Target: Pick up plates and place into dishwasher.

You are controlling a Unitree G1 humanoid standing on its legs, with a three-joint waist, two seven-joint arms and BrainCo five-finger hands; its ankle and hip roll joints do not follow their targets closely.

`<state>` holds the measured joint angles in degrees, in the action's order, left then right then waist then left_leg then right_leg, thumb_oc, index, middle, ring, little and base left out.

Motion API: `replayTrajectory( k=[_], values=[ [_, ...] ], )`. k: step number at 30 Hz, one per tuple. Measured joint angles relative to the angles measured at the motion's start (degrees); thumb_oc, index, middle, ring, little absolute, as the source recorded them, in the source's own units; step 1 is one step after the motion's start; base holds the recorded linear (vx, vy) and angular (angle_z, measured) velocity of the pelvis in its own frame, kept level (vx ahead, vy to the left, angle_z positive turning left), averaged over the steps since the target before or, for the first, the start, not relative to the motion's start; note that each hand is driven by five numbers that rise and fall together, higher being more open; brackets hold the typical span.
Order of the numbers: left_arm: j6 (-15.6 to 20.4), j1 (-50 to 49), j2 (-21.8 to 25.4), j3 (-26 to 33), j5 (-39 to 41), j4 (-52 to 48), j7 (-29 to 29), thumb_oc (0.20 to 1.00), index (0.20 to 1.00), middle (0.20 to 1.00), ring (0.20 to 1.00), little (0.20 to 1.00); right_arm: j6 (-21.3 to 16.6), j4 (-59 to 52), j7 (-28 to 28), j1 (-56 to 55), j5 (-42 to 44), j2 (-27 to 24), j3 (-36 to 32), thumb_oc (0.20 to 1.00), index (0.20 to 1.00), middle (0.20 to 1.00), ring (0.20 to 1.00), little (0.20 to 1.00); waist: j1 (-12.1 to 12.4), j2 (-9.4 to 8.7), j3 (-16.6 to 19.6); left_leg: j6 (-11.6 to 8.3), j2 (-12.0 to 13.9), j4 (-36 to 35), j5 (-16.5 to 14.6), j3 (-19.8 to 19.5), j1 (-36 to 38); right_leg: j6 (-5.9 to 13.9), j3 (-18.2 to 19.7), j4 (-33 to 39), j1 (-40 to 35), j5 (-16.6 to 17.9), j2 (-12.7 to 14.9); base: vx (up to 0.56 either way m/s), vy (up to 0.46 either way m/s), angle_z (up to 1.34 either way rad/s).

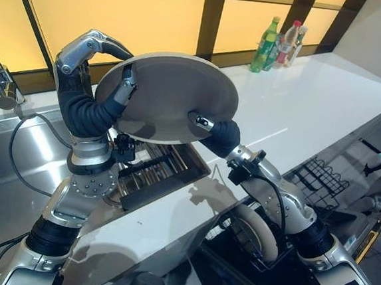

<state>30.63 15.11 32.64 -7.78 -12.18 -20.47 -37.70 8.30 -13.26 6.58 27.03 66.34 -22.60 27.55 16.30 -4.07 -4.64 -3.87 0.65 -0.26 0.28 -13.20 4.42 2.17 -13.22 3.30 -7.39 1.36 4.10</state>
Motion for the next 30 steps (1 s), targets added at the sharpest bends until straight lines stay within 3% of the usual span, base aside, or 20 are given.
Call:
replayTrajectory(
  k=[12,13,14,15,19,25,30],
  values=[
    [-1.2,0.0,-0.2,0.0,0.7,0.0,0.6,0.200,0.200,0.200,0.200,0.200,-0.4,0.0,-1.6,0.0,-1.2,0.4,0.0,0.200,0.200,0.200,0.200,0.200,0.0,0.13,-0.1,0.00,-0.1,0.0,0.0,-0.7,-0.1,-0.04,-0.4,0.1,-0.4,0.0,0.0,0.00,-0.001,0.01],
    [-1.7,0.0,-0.2,0.0,0.8,0.0,0.6,0.354,0.354,0.354,0.354,0.354,-0.5,0.0,-1.9,-0.1,-1.8,0.5,0.0,0.200,0.200,0.200,0.200,0.200,0.0,0.14,-0.1,0.00,-0.1,0.0,0.0,-0.8,-0.1,-0.05,-0.5,0.1,-0.5,-0.1,0.0,0.00,-0.002,0.04],
    [-2.2,0.0,-0.2,0.0,1.2,0.1,0.6,0.818,0.818,0.818,0.818,0.818,-0.6,0.0,-2.2,-0.2,-2.5,0.6,0.0,0.200,0.200,0.200,0.200,0.200,0.0,0.16,-0.1,0.00,-0.1,0.0,0.0,-0.8,-0.1,-0.05,-0.5,0.1,-0.5,-0.1,0.0,0.00,0.000,0.00],
    [-2.9,0.0,-0.2,0.0,1.2,0.2,0.6,1.000,1.000,1.000,1.000,1.000,-0.8,0.0,-2.3,-0.4,-2.8,0.6,0.0,0.200,0.200,0.200,0.200,0.200,0.0,0.20,-0.1,0.00,-0.1,0.0,0.0,-0.9,-0.1,-0.05,-0.5,0.1,-0.5,-0.1,0.0,0.00,0.000,0.00],
    [-5.2,-2.0,-0.1,1.3,1.2,1.6,-0.4,1.000,1.000,1.000,1.000,1.000,-1.7,-0.5,-3.0,-1.6,-5.6,0.8,-2.6,0.200,0.200,0.200,0.200,0.200,-0.6,0.48,-0.3,0.01,-0.1,0.0,0.0,-0.9,-0.1,-0.05,-0.5,0.0,-0.5,-0.1,0.0,0.00,0.000,0.00],
    [-6.1,-6.2,0.1,10.5,1.0,2.2,-5.8,1.000,1.000,1.000,1.000,1.000,-3.3,-0.6,-3.9,-10.1,-9.9,-2.8,-13.9,0.200,0.200,0.200,0.200,0.200,-1.8,1.26,-0.8,0.07,0.0,-0.1,0.0,-0.4,0.1,-0.06,-0.3,0.0,-0.5,-0.1,0.0,0.00,0.000,0.00],
    [-6.9,-6.7,0.2,15.4,-0.6,4.3,-9.6,1.000,1.000,1.000,1.000,1.000,-3.8,-0.1,-4.5,-14.4,-10.8,-3.6,-18.3,0.200,0.200,0.200,0.200,0.200,-4.4,1.88,-1.1,0.12,0.1,-0.5,0.1,0.0,0.7,-0.07,0.1,0.0,-0.9,-0.1,-0.1,0.02,-0.003,-0.04]
  ],
)
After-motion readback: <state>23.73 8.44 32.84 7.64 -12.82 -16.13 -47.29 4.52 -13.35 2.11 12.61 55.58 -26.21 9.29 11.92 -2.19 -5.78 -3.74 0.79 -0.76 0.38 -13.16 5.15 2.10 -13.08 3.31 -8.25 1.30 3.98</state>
